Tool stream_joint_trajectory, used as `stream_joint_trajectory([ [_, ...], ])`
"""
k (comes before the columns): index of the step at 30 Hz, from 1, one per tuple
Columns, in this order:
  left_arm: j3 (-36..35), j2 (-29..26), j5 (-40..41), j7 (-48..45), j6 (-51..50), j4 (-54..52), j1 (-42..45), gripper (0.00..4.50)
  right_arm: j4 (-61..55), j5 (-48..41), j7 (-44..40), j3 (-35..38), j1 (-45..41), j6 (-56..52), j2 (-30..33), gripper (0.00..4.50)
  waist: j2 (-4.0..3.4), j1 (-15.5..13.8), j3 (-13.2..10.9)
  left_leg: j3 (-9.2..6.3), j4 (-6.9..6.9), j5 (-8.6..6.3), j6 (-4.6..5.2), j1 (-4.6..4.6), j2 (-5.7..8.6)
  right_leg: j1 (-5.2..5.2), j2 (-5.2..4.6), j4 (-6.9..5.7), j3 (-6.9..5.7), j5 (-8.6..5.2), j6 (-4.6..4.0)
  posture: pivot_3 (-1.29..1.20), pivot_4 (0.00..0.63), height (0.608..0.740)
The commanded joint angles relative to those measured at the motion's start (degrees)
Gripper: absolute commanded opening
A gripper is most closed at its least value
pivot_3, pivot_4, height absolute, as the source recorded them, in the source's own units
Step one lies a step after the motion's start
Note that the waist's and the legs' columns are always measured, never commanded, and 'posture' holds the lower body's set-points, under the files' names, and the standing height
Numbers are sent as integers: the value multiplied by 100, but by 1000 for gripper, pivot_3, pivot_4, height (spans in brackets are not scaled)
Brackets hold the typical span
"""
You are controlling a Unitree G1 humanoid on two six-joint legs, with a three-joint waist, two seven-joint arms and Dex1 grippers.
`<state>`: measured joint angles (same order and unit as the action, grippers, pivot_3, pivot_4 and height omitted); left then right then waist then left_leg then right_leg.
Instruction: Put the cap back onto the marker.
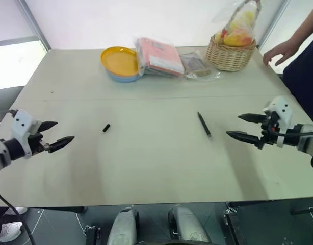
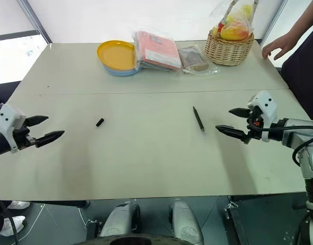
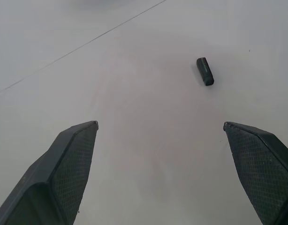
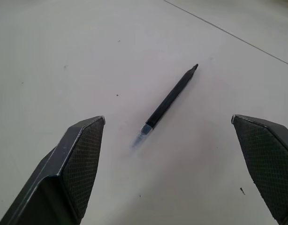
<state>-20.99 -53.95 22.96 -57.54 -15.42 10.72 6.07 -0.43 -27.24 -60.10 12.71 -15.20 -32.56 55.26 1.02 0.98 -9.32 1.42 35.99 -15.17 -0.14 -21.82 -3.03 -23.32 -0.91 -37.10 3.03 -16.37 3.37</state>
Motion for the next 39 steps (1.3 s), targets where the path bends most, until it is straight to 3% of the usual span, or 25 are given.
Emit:
stream_joint_trajectory([
  [1,-163,-89,-27,-21,190,-34,120,4500,-97,-58,0,243,-28,32,78,4480,0,-2,0,0,0,0,0,-1,0,0,-1,0,0,0,0,0,150,740],
  [31,-118,176,110,135,-74,-471,90,4500,-122,188,379,-22,-54,217,-202,4480,0,1,0,13,0,0,0,0,2,0,2,-2,2,3,6,0,150,740],
  [39,614,91,29,-671,136,-151,1274,4500,-84,213,411,-36,-155,178,-258,4480,0,-36,0,14,11,0,-1,-1,14,5,17,-3,-2,3,4,0,150,740],
])
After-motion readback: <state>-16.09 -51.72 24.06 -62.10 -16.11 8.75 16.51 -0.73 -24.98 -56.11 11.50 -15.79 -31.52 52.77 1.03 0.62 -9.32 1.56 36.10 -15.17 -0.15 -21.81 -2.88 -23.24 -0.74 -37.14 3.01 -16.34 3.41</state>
